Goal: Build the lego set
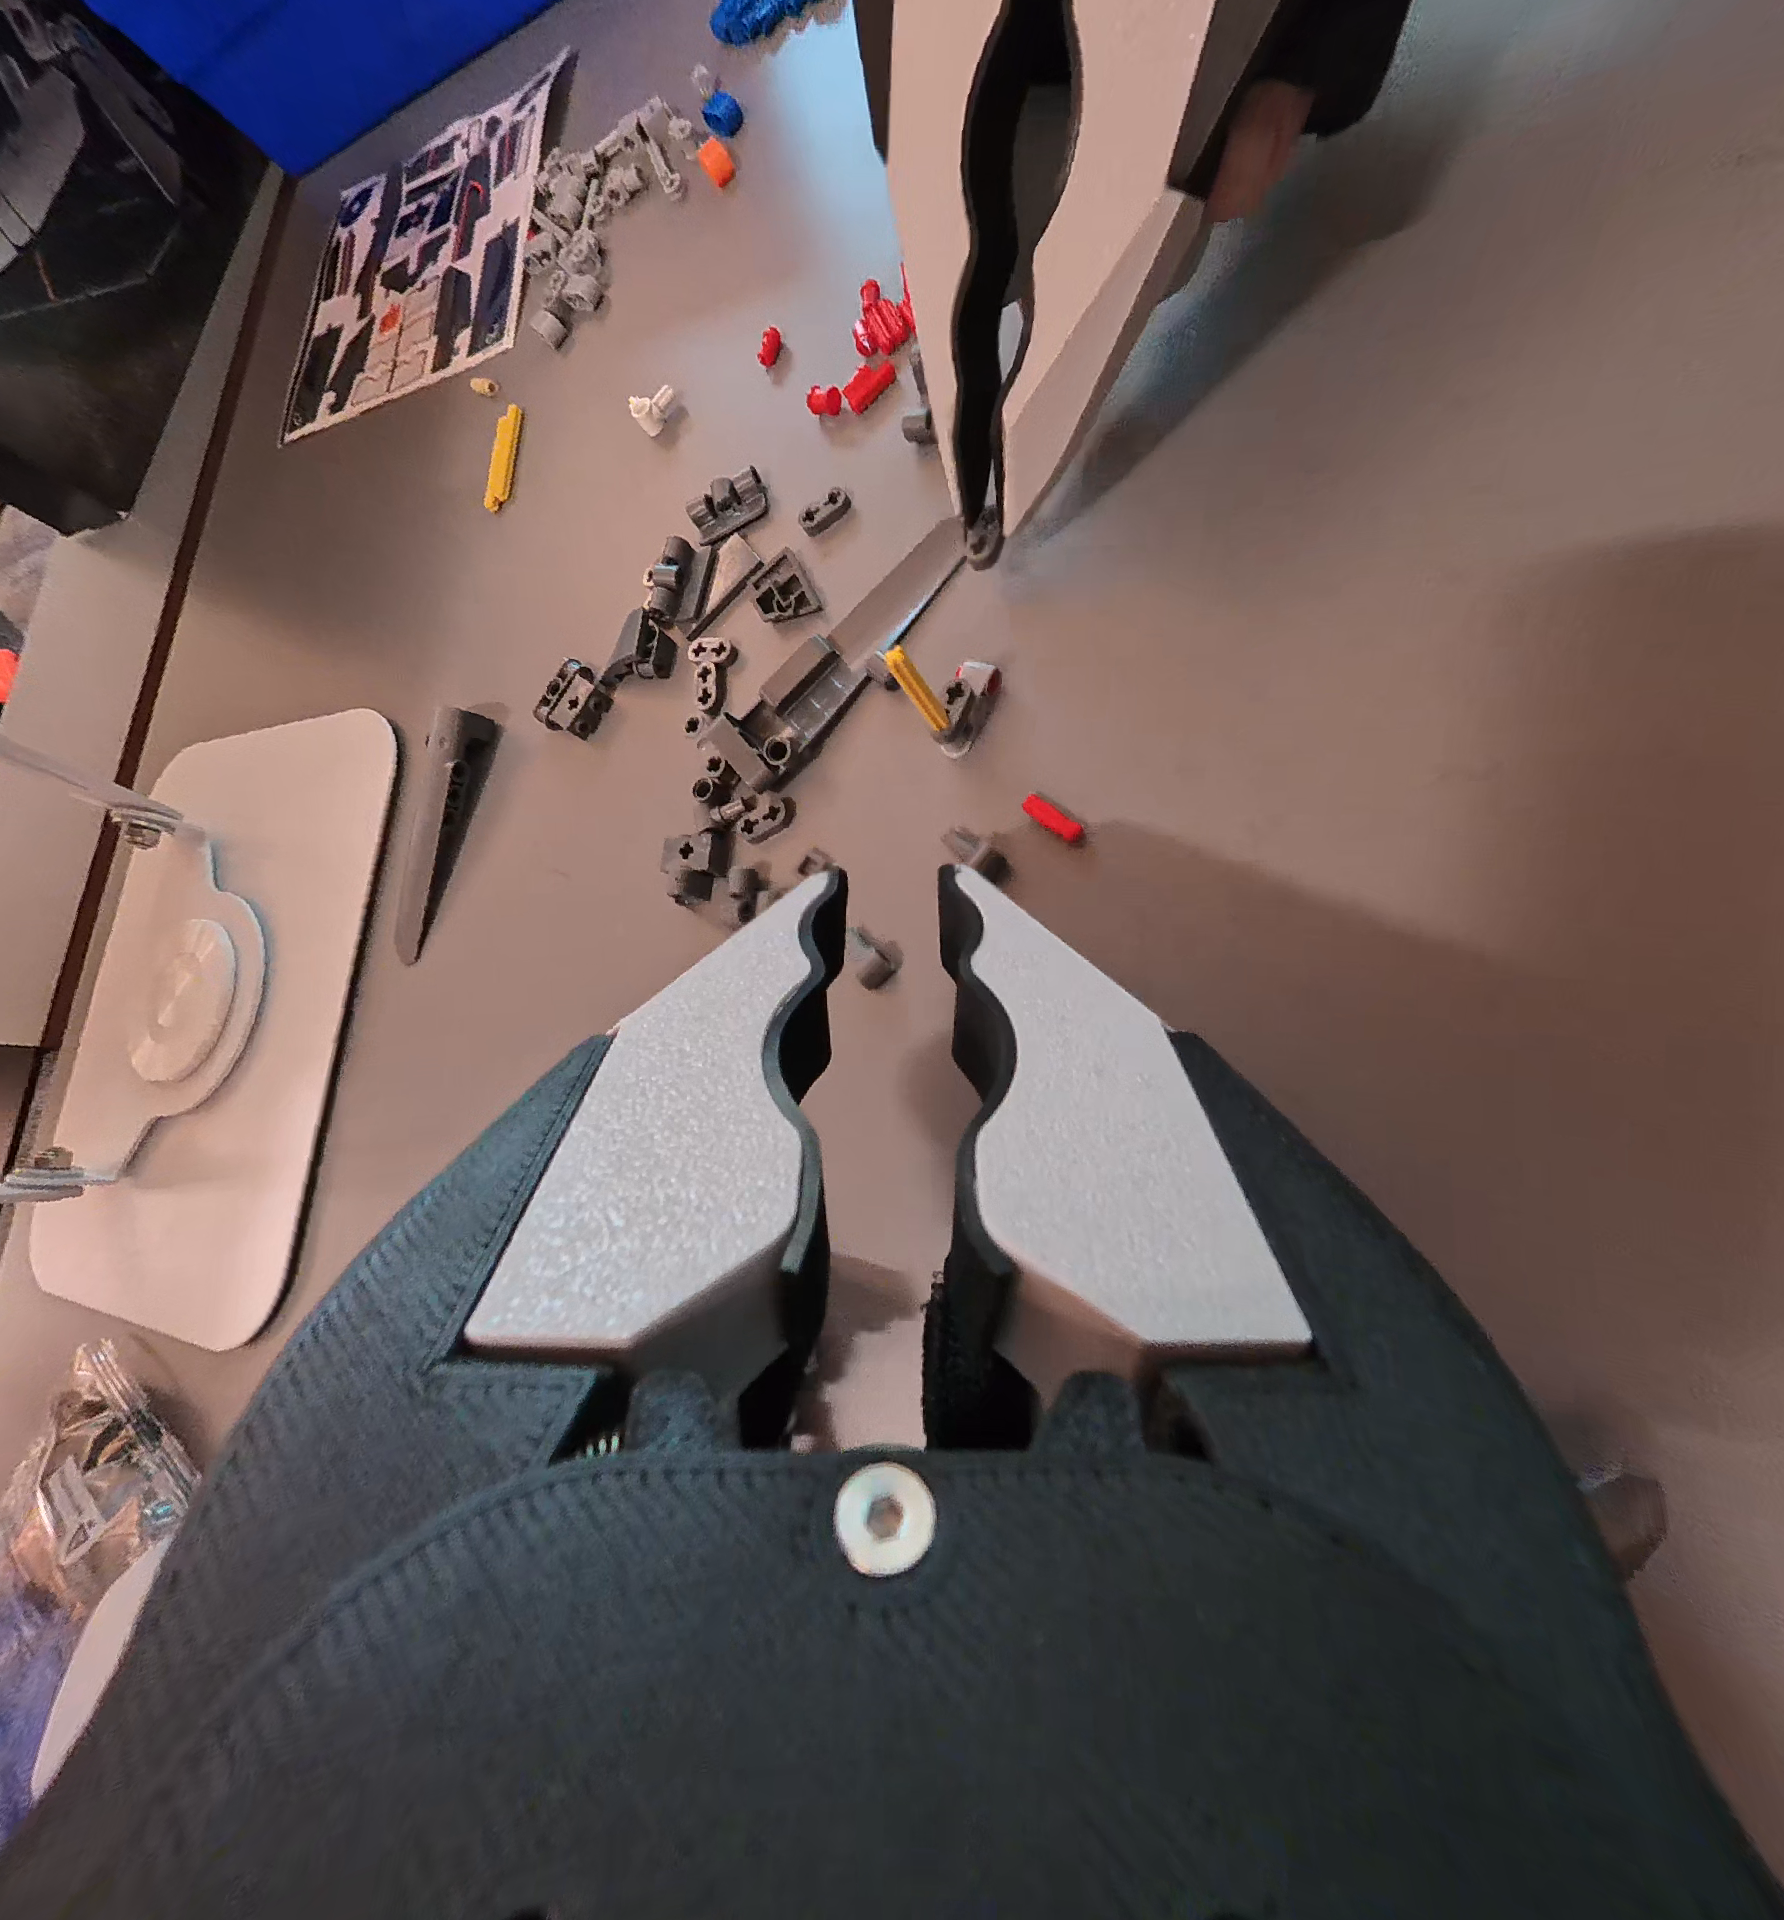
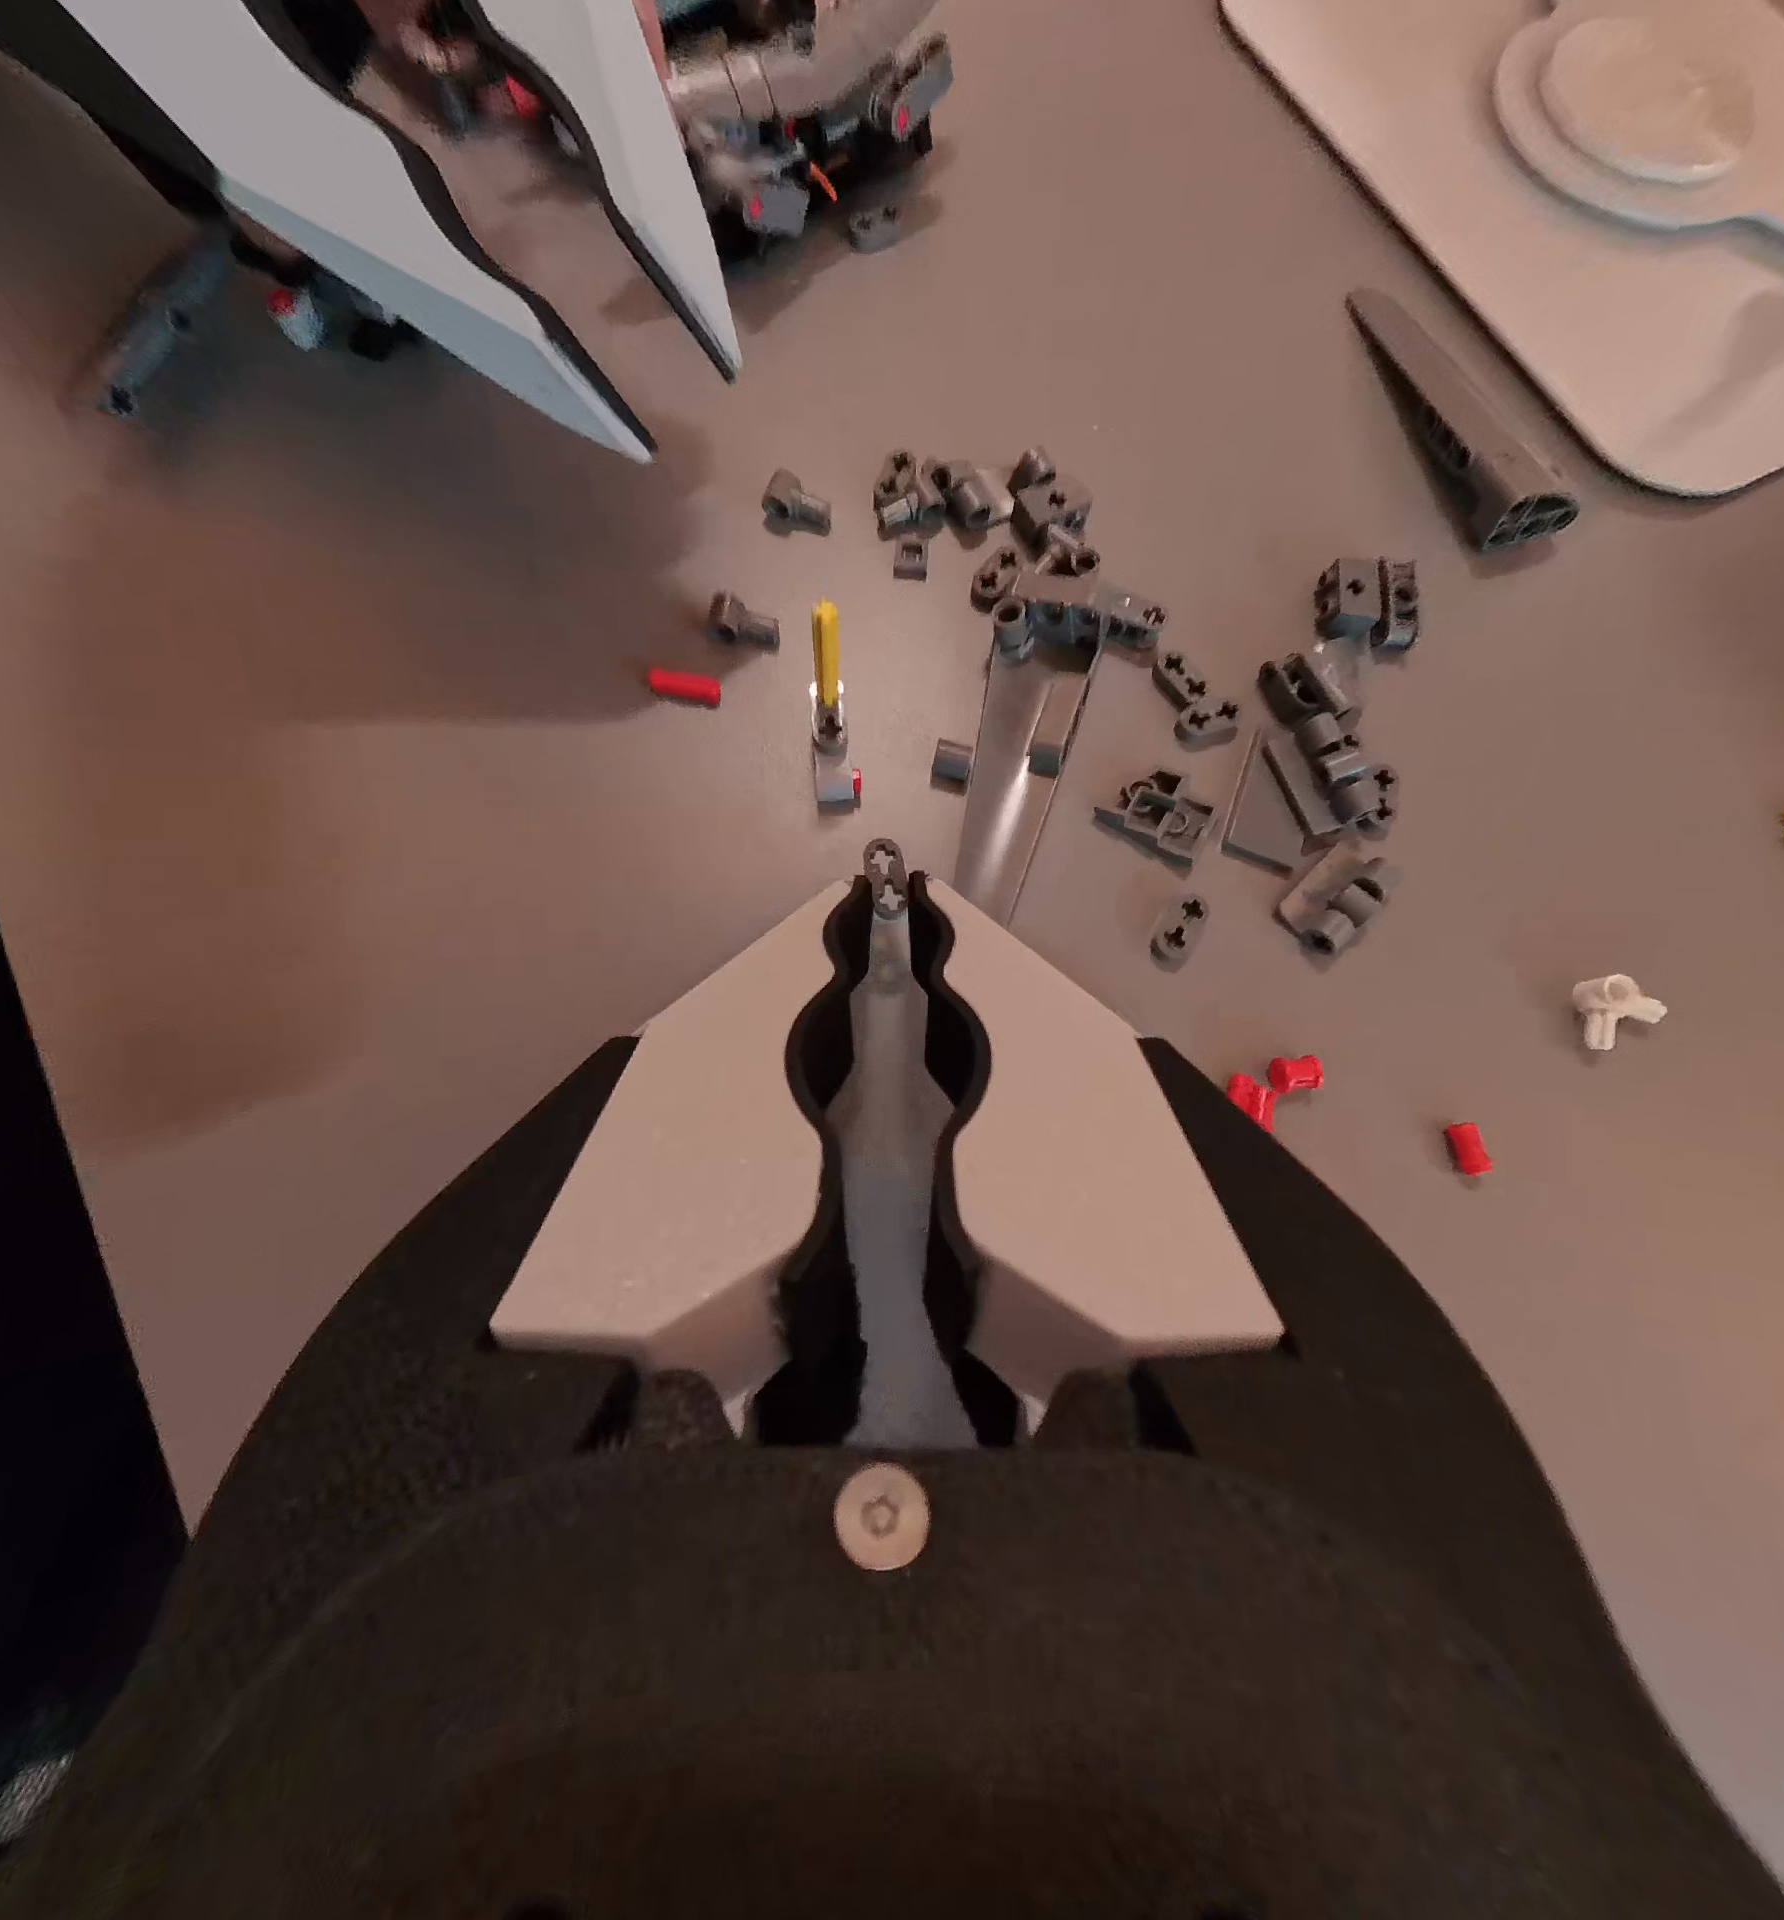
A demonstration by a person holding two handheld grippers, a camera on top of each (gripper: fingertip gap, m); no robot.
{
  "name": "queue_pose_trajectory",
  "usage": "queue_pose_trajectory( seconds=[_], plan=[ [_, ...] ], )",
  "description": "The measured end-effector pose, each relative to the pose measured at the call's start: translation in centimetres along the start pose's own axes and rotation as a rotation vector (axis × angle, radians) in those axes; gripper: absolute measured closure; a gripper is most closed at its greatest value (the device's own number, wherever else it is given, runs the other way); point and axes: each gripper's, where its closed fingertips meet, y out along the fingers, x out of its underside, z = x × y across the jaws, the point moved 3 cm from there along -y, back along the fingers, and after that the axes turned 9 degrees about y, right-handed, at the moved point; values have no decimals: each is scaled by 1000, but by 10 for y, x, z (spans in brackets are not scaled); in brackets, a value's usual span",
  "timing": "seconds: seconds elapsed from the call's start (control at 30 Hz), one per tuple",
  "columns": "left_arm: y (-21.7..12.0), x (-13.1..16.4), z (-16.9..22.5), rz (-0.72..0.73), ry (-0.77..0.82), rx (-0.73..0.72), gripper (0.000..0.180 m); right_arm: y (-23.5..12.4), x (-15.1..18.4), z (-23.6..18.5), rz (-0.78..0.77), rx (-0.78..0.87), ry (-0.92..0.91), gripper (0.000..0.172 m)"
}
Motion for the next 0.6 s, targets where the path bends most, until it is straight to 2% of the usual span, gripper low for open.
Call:
queue_pose_trajectory(
  seconds=[0.27, 0.6],
  plan=[
    [8, -25, -8, 85, -11, 30, 164, -3, -33, -13, 59, -11, -10, 168],
    [25, -28, -5, 92, 30, 26, 164, 6, -42, -19, 55, -24, 8, 168]
  ],
)
